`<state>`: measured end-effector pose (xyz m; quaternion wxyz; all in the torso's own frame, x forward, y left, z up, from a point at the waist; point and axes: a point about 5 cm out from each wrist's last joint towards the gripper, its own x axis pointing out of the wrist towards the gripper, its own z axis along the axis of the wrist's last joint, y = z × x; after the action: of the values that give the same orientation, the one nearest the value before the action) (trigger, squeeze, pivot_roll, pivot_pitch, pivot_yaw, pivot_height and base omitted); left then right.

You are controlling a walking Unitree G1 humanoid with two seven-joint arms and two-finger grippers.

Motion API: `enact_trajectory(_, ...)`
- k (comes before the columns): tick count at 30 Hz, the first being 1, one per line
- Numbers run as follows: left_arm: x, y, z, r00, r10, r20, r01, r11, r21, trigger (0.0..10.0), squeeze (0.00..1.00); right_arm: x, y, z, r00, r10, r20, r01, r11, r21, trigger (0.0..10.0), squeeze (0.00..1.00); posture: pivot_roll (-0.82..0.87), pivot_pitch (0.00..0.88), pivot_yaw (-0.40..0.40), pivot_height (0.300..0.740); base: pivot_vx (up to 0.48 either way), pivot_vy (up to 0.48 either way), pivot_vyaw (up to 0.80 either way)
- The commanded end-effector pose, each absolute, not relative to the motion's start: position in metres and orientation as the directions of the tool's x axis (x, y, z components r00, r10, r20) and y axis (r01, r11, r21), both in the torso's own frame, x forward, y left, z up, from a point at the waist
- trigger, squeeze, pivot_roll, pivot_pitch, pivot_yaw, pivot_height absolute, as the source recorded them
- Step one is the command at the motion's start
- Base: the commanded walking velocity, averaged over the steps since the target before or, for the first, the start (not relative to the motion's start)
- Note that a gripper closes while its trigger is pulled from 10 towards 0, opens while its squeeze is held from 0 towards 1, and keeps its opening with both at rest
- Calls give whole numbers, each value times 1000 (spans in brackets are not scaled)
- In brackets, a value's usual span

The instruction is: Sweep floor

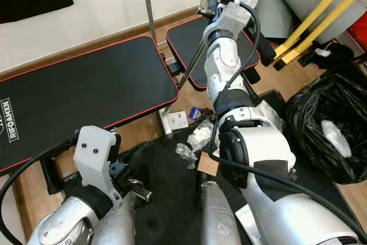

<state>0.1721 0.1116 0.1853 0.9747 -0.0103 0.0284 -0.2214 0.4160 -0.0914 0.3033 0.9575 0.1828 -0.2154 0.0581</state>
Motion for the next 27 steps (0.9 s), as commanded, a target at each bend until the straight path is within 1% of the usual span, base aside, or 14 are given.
enact_trajectory(1,172,112,178,912,-401,-89,398,916,-46,10000,0,414,-92,303,882,81,464,-220,942,253,10000,0,-1,451,-204,740,0,0,0)
enact_trajectory(5,180,114,176,914,-396,-88,393,918,-44,10000,0,406,-100,304,841,153,519,-247,962,118,10000,0,-5,415,-200,740,0,0,0)
enact_trajectory(7,184,115,176,912,-403,-78,399,915,-64,10000,0,403,-104,304,837,175,519,-267,958,108,10000,0,-11,396,-196,740,0,0,0)
enact_trajectory(9,186,115,176,909,-410,-72,406,912,-64,10000,0,402,-105,303,837,180,517,-271,957,105,10000,0,-15,380,-192,740,480,0,0)
enact_trajectory(13,192,115,177,906,-419,-57,417,908,-46,10000,0,397,-109,305,829,206,519,-289,954,82,10000,0,-21,359,-188,740,480,0,-800)
enact_trajectory(14,198,116,177,909,-414,-49,412,910,-38,10000,0,394,-111,305,825,210,525,-295,952,82,10000,0,-29,341,-181,740,480,0,-800)
enact_trajectory(16,205,115,178,912,-408,-36,407,913,-31,10000,0,391,-115,300,831,208,516,-286,955,76,10000,0,-30,331,-176,740,442,0,0)
enact_trajectory(20,208,113,179,910,-414,-27,413,910,-27,10000,0,385,-111,299,814,229,534,-326,941,93,10000,0,-26,318,-170,740,414,0,-800)
enact_trajectory(21,210,114,178,910,-415,-26,414,910,-26,10000,0,381,-107,298,806,251,537,-355,930,99,10000,0,-26,308,-168,740,405,0,0)
enact_trajectory(23,211,114,178,910,-415,-26,414,910,-26,10000,0,380,-106,298,803,262,535,-364,927,92,10000,0,-26,308,-168,740,398,0,0)
enact_trajectory(24,212,114,178,910,-415,-25,414,910,-27,10000,0,378,-103,298,798,284,531,-386,918,88,10000,0,-25,301,-168,740,398,0,0)
enact_trajectory(25,213,113,178,909,-415,-22,415,910,-27,10000,0,372,-96,298,764,356,539,-458,886,64,10000,0,-25,301,-168,740,375,0,0)
enact_trajectory(26,213,113,178,909,-415,-22,415,910,-27,10000,0,372,-96,298,764,356,539,-458,886,64,10000,0,-25,301,-168,740,375,0,0)
enact_trajectory(27,214,113,177,909,-416,-21,415,909,-26,10000,0,368,-91,299,735,406,543,-509,859,48,10000,0,-26,296,-167,740,375,0,0)
